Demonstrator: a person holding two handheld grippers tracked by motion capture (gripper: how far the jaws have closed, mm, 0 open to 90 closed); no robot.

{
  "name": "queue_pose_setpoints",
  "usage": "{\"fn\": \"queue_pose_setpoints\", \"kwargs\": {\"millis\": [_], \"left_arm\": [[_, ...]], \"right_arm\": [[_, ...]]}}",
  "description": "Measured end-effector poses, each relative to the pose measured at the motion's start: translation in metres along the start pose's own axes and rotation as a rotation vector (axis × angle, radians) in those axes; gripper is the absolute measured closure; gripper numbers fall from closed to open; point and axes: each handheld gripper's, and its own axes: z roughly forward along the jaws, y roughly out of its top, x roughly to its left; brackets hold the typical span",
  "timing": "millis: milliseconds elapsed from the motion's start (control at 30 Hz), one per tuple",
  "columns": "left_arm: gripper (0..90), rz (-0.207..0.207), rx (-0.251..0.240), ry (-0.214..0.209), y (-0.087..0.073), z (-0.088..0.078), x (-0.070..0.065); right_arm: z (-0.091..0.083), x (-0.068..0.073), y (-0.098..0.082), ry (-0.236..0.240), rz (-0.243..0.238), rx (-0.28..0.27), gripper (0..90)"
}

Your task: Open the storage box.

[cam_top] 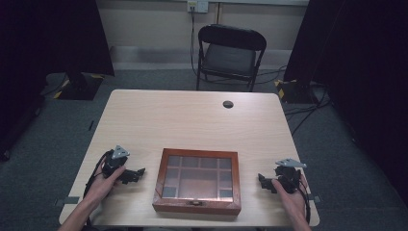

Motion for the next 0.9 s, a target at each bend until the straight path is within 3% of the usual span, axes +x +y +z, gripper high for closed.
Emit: {"fn": "queue_pose_setpoints", "kwargs": {"millis": [167,200,233,267,300,333,433,467,500,567,600,633,700,767,800,833,900], "left_arm": [[0.0,0.000,-0.001,0.001,0.000,0.000,0.000],[0.0,0.000,-0.001,-0.001,0.000,0.000,0.000],[0.0,0.000,-0.001,-0.001,0.000,0.000,0.000],[0.0,0.000,-0.001,0.000,0.000,0.000,0.000],[0.0,0.000,-0.001,-0.001,0.000,0.000,0.000],[0.0,0.000,-0.001,0.000,0.000,0.000,0.000],[0.0,0.000,-0.001,-0.001,0.000,0.000,0.000],[0.0,0.002,-0.001,0.001,0.000,0.000,0.000],[0.0,0.002,-0.001,0.001,0.000,0.000,0.000],[0.0,0.002,-0.001,-0.001,0.000,0.000,0.000],[0.0,0.002,-0.001,-0.001,0.000,0.000,0.000],[0.0,-0.001,-0.001,-0.001,0.000,0.000,0.000],[0.0,0.002,-0.001,-0.001,0.000,0.000,0.000],[0.0,0.000,-0.002,-0.001,0.000,0.000,0.000],[0.0,0.000,-0.002,-0.001,0.000,0.000,0.000],[0.0,0.002,-0.001,-0.001,0.000,0.000,0.000],[0.0,0.000,-0.002,-0.001,0.000,0.000,0.000]], "right_arm": [[0.000,0.000,0.000,-0.003,-0.001,-0.001,0.1],[-0.001,0.001,0.000,0.000,-0.004,-0.004,6.2],[-0.001,0.001,0.000,0.000,-0.004,-0.004,6.2],[-0.003,0.001,0.001,0.005,-0.009,-0.019,15.9],[-0.004,0.001,0.001,0.012,-0.008,-0.020,16.6],[-0.005,0.001,0.002,0.040,0.001,-0.018,16.6],[-0.007,0.004,0.004,0.066,-0.003,-0.010,20.7],[-0.010,0.007,0.006,0.098,-0.009,-0.030,24.5],[-0.010,0.007,0.006,0.098,-0.009,-0.030,24.5],[-0.014,0.017,0.010,0.148,-0.025,-0.035,27.8],[-0.014,0.017,0.010,0.148,-0.025,-0.035,27.8],[-0.019,0.026,0.013,0.203,-0.049,-0.051,30.9],[-0.023,0.034,0.016,0.222,-0.067,-0.054,32.9],[-0.028,0.041,0.019,0.275,-0.079,-0.068,35.0],[-0.028,0.041,0.019,0.275,-0.079,-0.068,35.0],[-0.036,0.047,0.025,0.321,-0.087,-0.087,37.8],[-0.043,0.052,0.030,0.359,-0.093,-0.097,39.3]]}}
